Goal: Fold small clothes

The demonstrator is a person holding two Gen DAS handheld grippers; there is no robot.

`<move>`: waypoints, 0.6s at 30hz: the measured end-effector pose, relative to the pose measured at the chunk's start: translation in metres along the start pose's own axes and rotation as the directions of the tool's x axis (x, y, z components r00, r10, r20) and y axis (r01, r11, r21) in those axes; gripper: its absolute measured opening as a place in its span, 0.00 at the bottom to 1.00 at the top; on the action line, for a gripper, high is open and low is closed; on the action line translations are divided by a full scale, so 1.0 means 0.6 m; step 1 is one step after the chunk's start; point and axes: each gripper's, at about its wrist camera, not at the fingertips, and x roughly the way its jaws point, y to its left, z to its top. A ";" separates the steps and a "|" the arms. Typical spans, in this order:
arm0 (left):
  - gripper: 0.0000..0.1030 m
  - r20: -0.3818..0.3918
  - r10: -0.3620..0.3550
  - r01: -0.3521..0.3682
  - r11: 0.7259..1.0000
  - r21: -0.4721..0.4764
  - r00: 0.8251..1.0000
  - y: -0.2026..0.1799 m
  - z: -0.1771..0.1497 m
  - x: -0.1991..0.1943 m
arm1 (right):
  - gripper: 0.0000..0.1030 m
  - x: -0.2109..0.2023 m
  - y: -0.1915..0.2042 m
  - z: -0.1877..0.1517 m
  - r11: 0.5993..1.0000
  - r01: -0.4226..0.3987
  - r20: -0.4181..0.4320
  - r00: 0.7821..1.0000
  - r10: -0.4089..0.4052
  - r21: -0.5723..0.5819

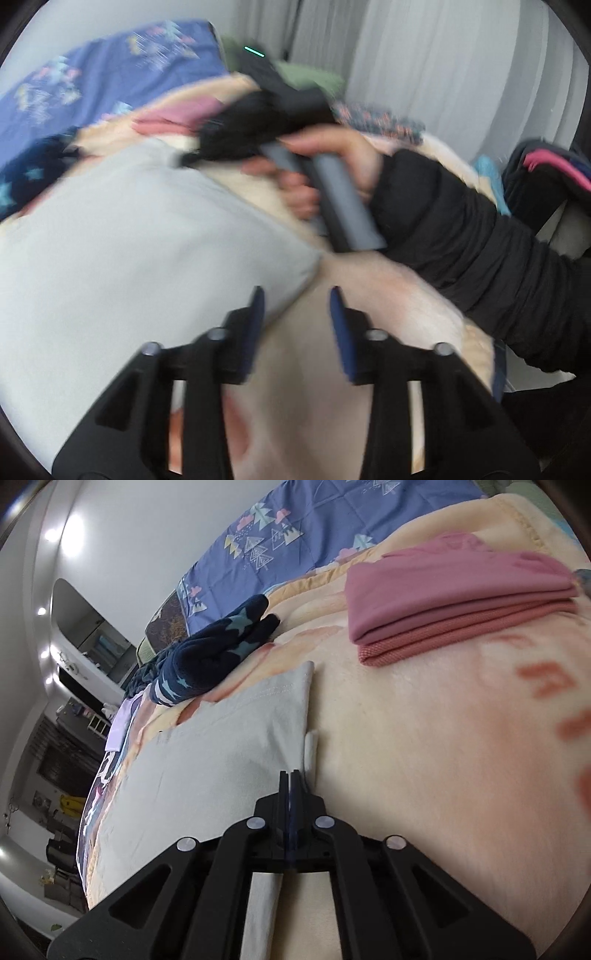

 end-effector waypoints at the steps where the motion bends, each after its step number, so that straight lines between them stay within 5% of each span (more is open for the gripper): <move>1: 0.38 0.028 0.024 -0.023 1.000 -0.018 0.999 0.010 -0.014 -0.034 | 0.24 -0.014 0.003 -0.007 0.999 0.030 0.012 0.999 -0.030 -0.015; 6: 0.38 0.103 0.217 -0.194 0.961 -0.198 0.971 0.114 -0.106 -0.190 | 0.24 -0.096 0.083 -0.069 0.958 0.190 0.092 0.980 -0.174 -0.212; 12: 0.31 0.059 0.467 -0.385 0.789 -0.479 0.883 0.262 -0.243 -0.344 | 0.24 -0.099 0.265 -0.167 0.822 0.153 0.095 0.988 -0.120 -0.548; 15: 0.28 0.036 0.491 -0.395 0.741 -0.543 0.870 0.307 -0.295 -0.386 | 0.29 -0.071 0.345 -0.213 0.765 0.051 0.025 0.999 -0.046 -0.642; 18: 0.28 0.036 0.469 -0.367 0.734 -0.572 0.883 0.333 -0.329 -0.405 | 0.30 -0.039 0.410 -0.252 0.708 -0.018 -0.036 0.999 -0.010 -0.706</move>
